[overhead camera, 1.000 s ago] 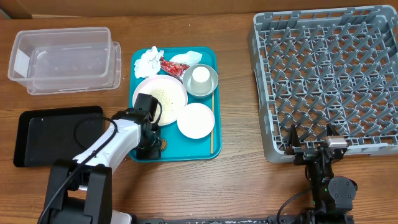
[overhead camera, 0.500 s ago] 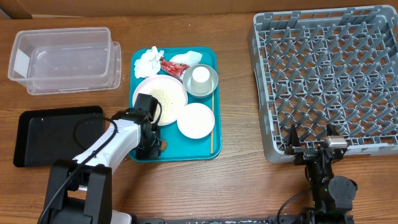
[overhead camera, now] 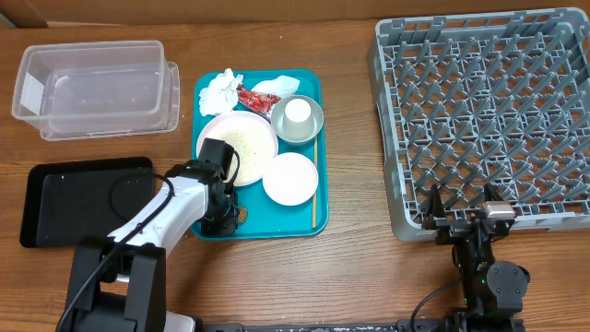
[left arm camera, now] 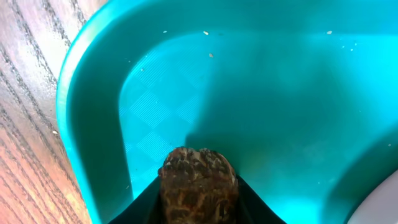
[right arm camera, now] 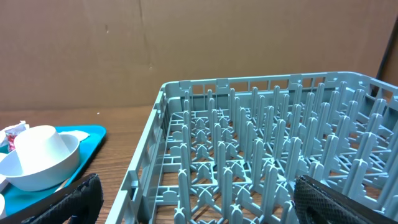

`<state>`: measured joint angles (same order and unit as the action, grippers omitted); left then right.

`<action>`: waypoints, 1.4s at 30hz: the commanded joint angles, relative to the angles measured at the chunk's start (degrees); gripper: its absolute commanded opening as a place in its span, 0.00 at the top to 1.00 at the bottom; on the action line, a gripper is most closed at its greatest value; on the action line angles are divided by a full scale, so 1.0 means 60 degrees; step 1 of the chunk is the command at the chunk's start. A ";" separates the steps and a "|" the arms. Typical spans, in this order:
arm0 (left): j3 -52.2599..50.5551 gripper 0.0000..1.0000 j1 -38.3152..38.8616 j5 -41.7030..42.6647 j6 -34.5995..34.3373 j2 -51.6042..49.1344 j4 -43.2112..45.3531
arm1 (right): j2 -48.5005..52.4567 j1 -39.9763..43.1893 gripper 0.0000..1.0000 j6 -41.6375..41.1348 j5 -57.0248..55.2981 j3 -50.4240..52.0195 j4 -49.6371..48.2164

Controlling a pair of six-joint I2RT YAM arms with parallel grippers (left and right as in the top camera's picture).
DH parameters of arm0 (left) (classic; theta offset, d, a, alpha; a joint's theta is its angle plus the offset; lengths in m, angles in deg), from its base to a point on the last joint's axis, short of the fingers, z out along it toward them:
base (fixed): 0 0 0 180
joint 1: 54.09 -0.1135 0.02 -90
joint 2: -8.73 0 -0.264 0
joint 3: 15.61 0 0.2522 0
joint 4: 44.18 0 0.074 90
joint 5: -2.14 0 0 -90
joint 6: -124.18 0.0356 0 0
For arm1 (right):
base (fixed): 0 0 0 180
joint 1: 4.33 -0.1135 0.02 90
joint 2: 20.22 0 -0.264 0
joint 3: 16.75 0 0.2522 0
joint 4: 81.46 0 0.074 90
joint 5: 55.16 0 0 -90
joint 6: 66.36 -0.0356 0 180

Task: Sort waste into correct bins and load items into the dishwasher
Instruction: 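Lift the scrap and drop it onto the black tray with the left gripper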

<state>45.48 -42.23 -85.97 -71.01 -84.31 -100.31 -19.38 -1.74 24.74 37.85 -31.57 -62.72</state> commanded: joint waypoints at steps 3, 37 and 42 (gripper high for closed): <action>0.0160 0.71 -0.0058 -0.0062 0.0823 -0.0525 -0.0605 | -0.0102 0.0025 0.00 0.0036 0.0007 0.0098 -0.0058; 0.5107 0.61 -0.6575 -0.2404 0.3759 -0.0539 -0.3920 | -0.0102 0.0025 0.00 0.0036 0.0007 0.0098 -0.0062; 0.5107 0.47 -0.7155 -0.2667 0.4273 -0.0539 -0.3435 | -0.0102 0.0025 0.00 0.0036 0.0007 0.0098 -0.0062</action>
<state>75.45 -83.93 -98.62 -48.39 -87.19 -122.01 -19.38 -1.74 24.76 37.87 -31.57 -62.70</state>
